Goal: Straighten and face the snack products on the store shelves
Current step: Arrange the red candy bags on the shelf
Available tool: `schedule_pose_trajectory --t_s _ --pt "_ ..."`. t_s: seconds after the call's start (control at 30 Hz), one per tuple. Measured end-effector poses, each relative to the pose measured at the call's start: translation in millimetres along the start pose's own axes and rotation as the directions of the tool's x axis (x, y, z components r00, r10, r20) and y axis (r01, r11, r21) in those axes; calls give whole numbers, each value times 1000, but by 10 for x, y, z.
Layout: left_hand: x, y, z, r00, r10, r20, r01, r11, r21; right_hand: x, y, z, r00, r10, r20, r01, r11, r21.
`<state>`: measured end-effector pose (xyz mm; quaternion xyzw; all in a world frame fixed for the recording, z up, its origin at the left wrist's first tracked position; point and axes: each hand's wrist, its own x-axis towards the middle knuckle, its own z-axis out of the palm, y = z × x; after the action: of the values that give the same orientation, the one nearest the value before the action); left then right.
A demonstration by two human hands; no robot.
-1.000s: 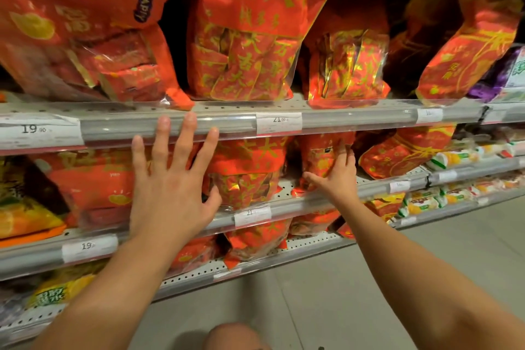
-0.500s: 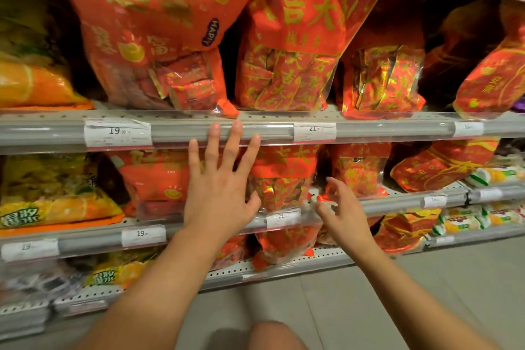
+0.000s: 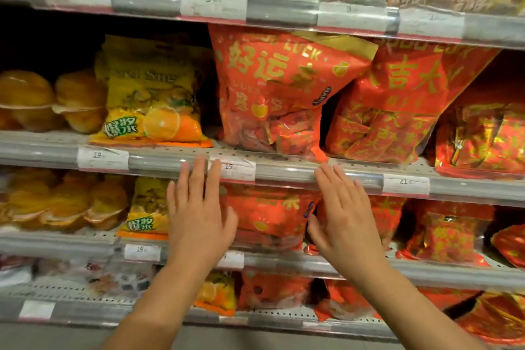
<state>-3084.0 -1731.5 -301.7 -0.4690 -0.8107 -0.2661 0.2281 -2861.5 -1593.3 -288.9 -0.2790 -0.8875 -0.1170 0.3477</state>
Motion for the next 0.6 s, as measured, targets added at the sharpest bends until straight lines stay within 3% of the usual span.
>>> schedule_pose_trajectory --t_s 0.07,0.27,0.4,0.6 --pt "-2 -161 23 999 23 45 -27 997 75 12 -80 153 1000 -1 -7 0 998 -60" --pt "2 -318 59 997 78 21 -80 992 94 43 -233 343 987 62 -149 -63 998 2" --pt "-15 -313 169 995 69 -75 -65 997 52 24 -211 405 985 29 -172 -35 999 -34" --pt "47 -267 386 965 74 -253 -88 995 -44 51 -278 516 975 108 -193 -105 994 28"
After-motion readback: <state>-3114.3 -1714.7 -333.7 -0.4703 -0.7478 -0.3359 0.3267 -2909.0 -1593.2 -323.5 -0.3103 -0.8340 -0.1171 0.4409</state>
